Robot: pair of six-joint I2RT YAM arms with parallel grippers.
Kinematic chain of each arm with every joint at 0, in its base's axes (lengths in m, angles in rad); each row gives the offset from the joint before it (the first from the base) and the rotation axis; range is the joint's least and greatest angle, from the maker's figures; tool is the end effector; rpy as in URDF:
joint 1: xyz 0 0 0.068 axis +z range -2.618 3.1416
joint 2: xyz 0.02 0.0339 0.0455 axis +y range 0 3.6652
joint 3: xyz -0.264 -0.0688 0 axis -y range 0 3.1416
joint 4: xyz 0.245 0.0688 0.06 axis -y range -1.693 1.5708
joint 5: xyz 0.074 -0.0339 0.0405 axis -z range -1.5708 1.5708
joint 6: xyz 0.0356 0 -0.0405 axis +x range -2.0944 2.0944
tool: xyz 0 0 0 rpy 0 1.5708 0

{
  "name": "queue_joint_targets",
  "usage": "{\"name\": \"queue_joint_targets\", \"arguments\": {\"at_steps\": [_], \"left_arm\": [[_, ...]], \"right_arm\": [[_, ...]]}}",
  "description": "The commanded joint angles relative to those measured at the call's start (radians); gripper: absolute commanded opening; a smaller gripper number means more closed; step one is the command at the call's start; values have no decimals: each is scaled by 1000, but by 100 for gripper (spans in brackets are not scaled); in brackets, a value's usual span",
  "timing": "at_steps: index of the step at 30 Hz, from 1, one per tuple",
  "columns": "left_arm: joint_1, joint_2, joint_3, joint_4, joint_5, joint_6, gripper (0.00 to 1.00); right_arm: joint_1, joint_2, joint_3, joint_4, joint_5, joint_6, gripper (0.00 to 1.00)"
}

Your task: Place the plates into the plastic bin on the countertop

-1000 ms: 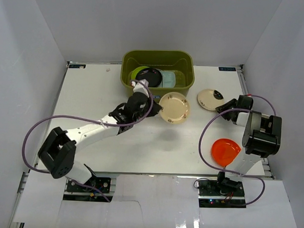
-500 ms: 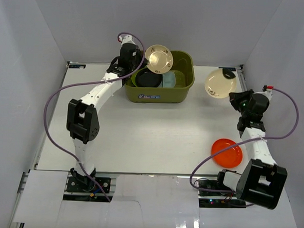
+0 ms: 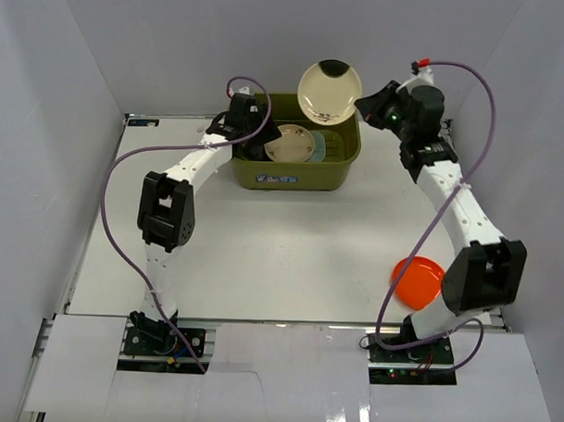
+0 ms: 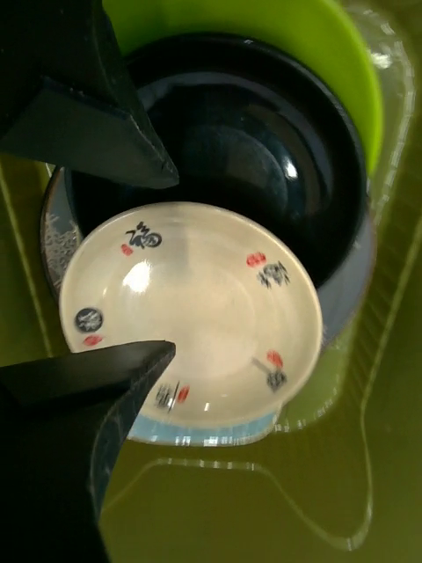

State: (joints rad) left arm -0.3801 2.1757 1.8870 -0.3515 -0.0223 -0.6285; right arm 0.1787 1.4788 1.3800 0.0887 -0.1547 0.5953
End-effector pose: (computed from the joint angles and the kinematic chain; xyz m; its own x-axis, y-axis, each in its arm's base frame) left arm 0.4739 -0.1885 0.2530 -0.6570 -0.3705 -0.6566 -0.0395 0.8867 -0.4607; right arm 0.3480 0.0684 0.4108 -0.1917 0.5284 -0.8271 -0.2654 0.7834 0.5620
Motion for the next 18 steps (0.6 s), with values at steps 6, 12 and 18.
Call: {"name": "queue_joint_targets", "arguments": {"at_steps": [6,12,18], "left_arm": [[12,-448,-132,121,107,-7,89],[-72,-755,-572,223,113,-49,87],[-267,-792,-830,250,88,-105,86]], "right_arm": [[151,363,324,-158,60,-60,8],[186,527,407,-196,57,-46,8],[182,508,484,-273,49,-94,54]]}}
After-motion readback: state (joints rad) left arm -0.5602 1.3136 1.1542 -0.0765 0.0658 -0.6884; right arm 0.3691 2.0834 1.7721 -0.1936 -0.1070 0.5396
